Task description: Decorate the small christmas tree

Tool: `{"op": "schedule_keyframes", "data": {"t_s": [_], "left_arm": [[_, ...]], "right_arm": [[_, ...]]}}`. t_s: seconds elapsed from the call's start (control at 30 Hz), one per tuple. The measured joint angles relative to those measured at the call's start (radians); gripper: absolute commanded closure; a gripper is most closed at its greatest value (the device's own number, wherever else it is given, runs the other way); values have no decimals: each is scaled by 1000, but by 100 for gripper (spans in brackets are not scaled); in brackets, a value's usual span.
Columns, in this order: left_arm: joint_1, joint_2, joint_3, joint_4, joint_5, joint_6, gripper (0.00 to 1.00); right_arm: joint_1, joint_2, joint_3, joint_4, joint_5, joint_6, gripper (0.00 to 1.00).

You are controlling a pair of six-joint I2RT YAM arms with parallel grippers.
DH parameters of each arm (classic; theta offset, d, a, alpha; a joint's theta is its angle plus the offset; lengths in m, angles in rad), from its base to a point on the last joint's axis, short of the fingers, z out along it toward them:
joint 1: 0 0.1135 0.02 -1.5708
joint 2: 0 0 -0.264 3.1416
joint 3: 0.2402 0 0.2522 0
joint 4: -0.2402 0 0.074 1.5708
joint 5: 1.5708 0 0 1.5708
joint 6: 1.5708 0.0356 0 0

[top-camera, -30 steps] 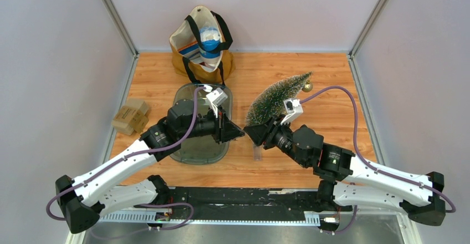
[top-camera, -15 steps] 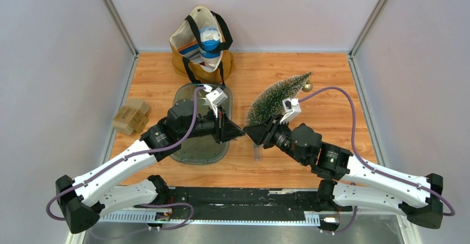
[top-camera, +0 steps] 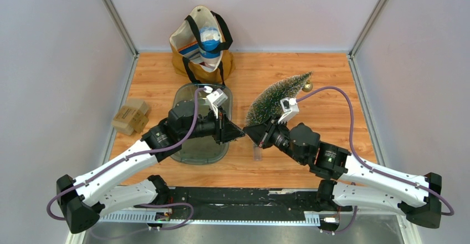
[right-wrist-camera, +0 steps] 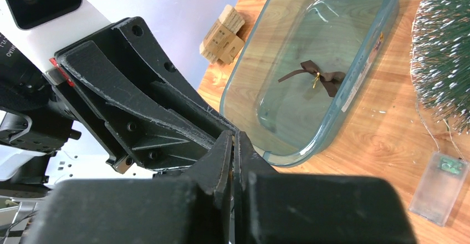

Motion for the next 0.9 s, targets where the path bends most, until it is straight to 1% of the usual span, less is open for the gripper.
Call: {"op": "schedule_keyframes", "data": {"t_s": [0.2, 0.23, 0.27, 0.3, 0.33, 0.4, 0.43, 0.47, 0.57, 0.6, 0.63, 0.67, 0.9], "left_arm": [[0, 0, -1, 0, 0, -2, 74], [0, 0, -1, 0, 0, -2, 68], [0, 0, -3, 2, -1, -2, 65], [0, -1, -6, 5, -1, -1, 59], [0, -1, -8, 7, -1, -3, 57], [0, -1, -11, 8, -2, -3, 46], [0, -1, -11, 8, -4, -3, 45], [0, -1, -11, 8, -6, -2, 41], [0, -3, -12, 5, -22, -2, 36], [0, -6, -12, 5, -29, -2, 32], [0, -12, -14, 3, -44, -3, 30], [0, -21, -16, 0, -56, -3, 20], [0, -115, -19, -50, -176, 8, 20]], "right_arm": [[-4, 0, 0, 3, -8, 3, 100], [-4, 0, 0, 3, -8, 3, 100], [-4, 1, 0, 3, -9, 3, 100], [-4, 2, 0, 3, -9, 3, 100], [-4, 2, 0, 3, -9, 3, 100], [-4, 3, 0, 3, -8, 3, 100], [-4, 4, 0, 3, -8, 3, 100], [-4, 5, 0, 2, -8, 3, 100], [-5, 5, 0, 1, -1, 3, 100], [-6, 5, 0, -1, 2, 3, 100], [-6, 3, 0, -3, 5, 3, 100], [-7, 2, 0, -6, 9, 3, 100], [-33, -60, -19, -25, 40, 11, 100]]}}
